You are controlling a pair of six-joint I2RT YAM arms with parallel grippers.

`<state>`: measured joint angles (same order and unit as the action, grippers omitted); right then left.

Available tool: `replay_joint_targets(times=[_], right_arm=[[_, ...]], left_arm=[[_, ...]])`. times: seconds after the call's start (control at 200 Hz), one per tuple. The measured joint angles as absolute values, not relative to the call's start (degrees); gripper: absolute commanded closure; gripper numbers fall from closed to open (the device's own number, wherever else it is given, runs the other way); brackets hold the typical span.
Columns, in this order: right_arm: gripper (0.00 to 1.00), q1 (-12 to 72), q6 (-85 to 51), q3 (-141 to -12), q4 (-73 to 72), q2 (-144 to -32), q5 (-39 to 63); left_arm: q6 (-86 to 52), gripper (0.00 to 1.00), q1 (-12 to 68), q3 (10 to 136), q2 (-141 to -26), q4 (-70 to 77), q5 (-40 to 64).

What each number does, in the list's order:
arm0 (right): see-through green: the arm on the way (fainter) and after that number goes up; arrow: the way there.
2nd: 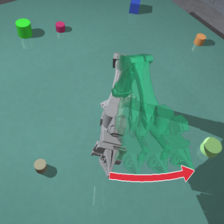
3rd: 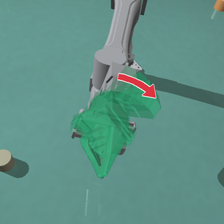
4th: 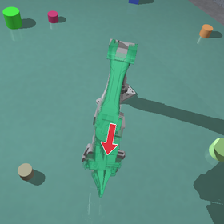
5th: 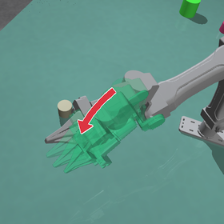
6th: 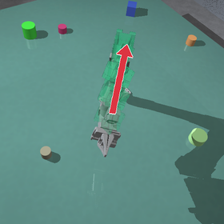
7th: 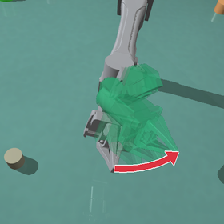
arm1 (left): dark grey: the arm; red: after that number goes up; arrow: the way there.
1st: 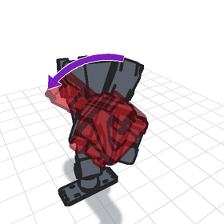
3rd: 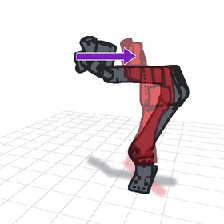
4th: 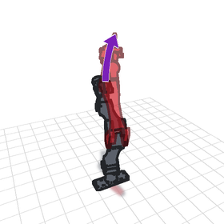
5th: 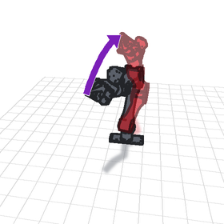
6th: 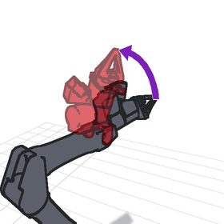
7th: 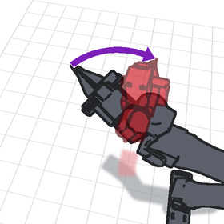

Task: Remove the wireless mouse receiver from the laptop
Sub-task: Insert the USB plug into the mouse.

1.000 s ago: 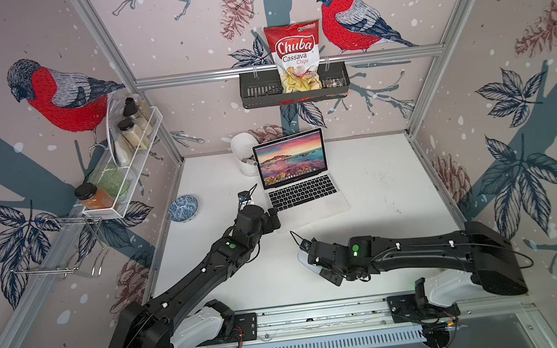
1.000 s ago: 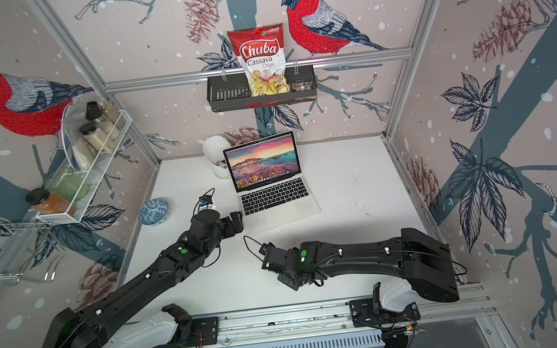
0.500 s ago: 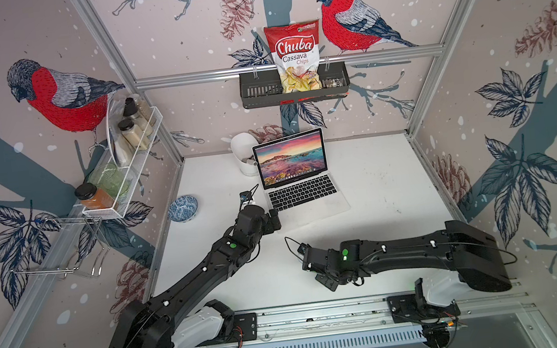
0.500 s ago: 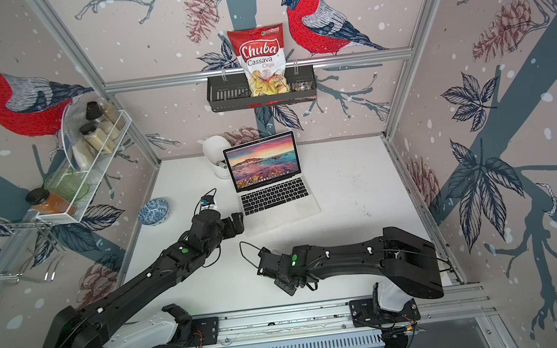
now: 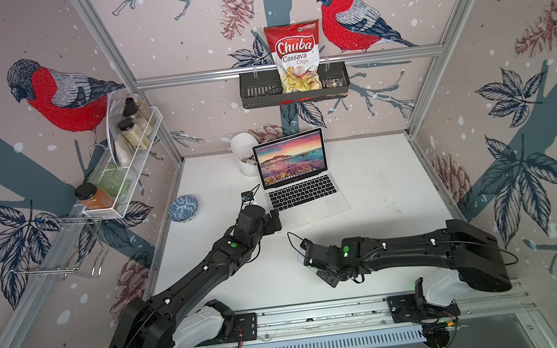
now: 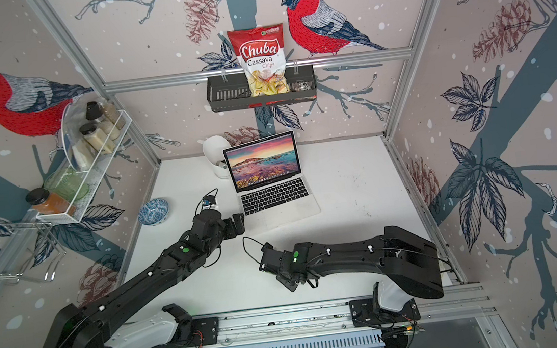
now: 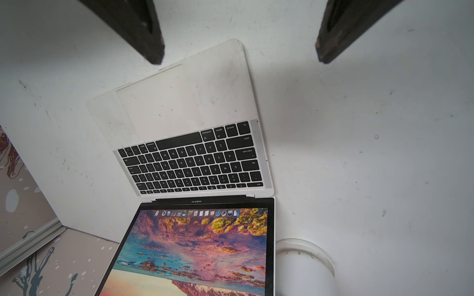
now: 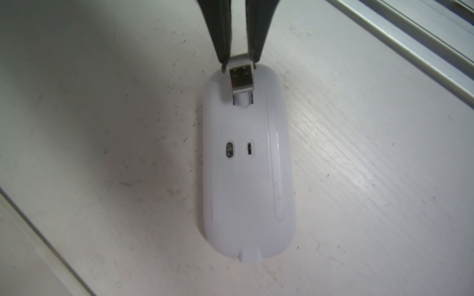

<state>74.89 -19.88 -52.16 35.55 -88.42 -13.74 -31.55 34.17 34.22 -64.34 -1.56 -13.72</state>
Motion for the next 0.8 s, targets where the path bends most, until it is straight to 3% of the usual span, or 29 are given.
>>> replay_joint_targets(times=[0.8], right_arm=[[1.00,74.5,-19.4,-52.4,34.5,-90.0,-13.6]], left_arm=[[-31.5,0.03,34.2,34.2,-65.6,-1.6,-13.7]])
